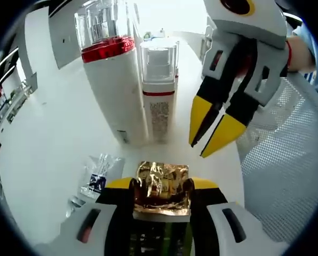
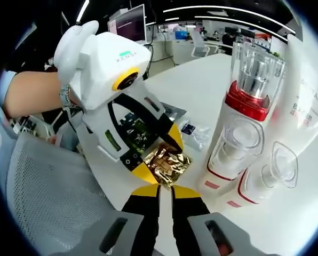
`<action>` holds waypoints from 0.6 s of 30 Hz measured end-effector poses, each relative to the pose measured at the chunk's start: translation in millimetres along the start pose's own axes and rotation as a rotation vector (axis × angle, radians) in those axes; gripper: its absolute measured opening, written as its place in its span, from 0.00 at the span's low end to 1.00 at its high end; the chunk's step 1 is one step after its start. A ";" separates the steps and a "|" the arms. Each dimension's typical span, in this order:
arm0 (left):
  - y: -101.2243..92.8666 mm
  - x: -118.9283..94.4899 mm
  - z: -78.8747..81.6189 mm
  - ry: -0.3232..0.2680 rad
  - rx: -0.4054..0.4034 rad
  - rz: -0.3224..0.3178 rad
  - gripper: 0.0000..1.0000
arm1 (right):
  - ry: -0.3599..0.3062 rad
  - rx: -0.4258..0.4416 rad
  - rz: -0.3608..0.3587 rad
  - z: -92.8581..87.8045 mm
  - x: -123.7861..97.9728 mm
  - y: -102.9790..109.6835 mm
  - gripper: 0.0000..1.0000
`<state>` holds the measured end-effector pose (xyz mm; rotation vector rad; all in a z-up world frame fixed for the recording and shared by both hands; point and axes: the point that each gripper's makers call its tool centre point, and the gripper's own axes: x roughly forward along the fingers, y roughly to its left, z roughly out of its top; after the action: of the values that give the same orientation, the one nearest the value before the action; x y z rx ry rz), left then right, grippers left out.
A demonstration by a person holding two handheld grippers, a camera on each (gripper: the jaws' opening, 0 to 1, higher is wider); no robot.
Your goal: Arrange the skincare products in the storage area until every visible bottle or jar stands upright without overlapping.
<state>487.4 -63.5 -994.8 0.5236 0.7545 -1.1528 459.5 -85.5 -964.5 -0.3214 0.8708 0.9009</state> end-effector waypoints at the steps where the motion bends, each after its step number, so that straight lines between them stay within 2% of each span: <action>1: 0.1 0.0 0.0 0.000 -0.004 0.001 0.39 | 0.001 -0.001 -0.001 -0.3 0.3 -0.3 0.01; 18: -0.1 1.5 0.8 -0.018 -0.019 0.011 0.39 | 0.008 -0.005 0.008 -1.3 0.7 2.5 0.01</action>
<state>487.9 -65.1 -995.5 0.4998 0.7459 -1.1381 457.1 -84.4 -965.7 -0.3268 0.8777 0.9098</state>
